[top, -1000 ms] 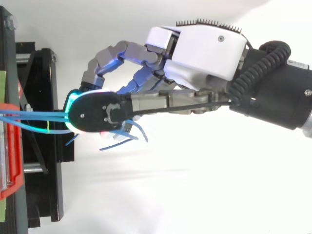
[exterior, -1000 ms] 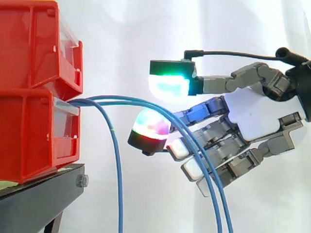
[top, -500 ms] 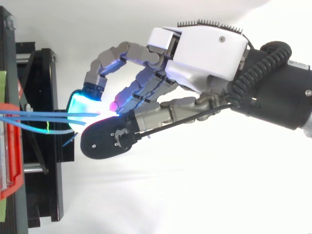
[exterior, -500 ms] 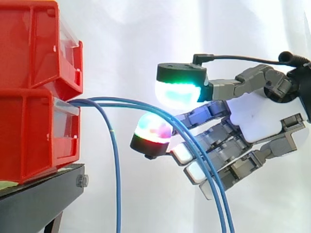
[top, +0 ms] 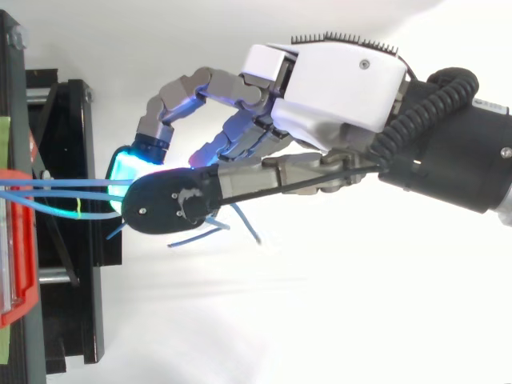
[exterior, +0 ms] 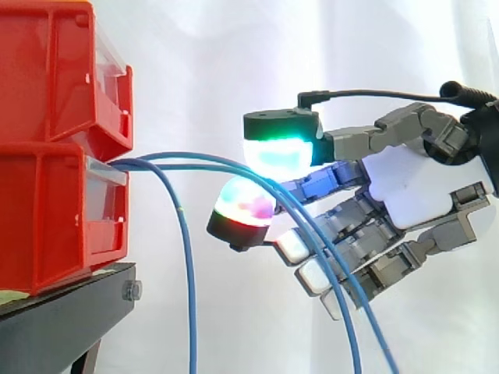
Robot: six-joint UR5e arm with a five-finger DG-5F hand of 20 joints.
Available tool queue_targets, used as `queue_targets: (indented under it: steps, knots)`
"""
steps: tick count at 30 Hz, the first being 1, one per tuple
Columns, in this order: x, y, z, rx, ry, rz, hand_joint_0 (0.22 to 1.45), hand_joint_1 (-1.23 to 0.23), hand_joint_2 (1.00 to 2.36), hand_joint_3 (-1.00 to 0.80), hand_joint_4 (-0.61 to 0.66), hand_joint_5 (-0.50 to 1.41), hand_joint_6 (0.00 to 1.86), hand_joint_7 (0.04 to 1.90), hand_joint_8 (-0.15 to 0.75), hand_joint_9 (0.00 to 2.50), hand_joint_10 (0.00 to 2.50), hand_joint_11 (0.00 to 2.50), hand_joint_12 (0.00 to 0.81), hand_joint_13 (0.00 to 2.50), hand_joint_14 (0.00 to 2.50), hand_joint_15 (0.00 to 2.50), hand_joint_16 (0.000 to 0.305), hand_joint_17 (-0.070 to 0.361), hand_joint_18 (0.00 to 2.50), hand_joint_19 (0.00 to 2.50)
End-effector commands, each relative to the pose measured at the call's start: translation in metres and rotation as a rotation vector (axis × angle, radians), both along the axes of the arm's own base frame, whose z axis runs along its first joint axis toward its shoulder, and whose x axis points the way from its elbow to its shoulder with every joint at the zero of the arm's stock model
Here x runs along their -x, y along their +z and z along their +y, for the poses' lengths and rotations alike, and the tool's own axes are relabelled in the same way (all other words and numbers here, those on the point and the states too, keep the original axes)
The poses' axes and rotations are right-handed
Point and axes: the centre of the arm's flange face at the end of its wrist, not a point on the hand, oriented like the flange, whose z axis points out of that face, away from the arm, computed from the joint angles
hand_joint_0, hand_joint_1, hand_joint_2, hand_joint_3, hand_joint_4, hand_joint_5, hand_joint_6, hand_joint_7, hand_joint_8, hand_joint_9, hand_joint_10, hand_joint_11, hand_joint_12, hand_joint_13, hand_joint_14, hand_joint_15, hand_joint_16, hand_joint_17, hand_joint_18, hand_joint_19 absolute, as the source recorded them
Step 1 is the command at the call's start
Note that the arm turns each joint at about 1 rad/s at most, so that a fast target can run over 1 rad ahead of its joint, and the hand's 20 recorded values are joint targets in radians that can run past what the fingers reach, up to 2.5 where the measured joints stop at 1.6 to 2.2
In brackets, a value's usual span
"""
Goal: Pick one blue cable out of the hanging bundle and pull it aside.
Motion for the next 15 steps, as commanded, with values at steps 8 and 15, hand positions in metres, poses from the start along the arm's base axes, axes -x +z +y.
queue_targets:
  steps: [8,15]
  knots:
    - [-0.0001,0.0001,0.0006,-0.001,0.002,0.000,0.60,-0.71,1.02,-0.11,-0.09,-0.16,0.94,0.80,0.260,0.99,0.02,0.63,0.281,1.02,0.02,0.56,0.051,0.115,0.80,0.48]
    - [0.0000,0.0006,0.0005,0.000,0.002,0.001,0.66,-0.79,1.02,-0.11,-0.23,-0.17,0.96,0.88,0.224,0.98,0.02,0.65,0.257,1.00,0.02,0.56,0.046,0.103,0.77,0.46]
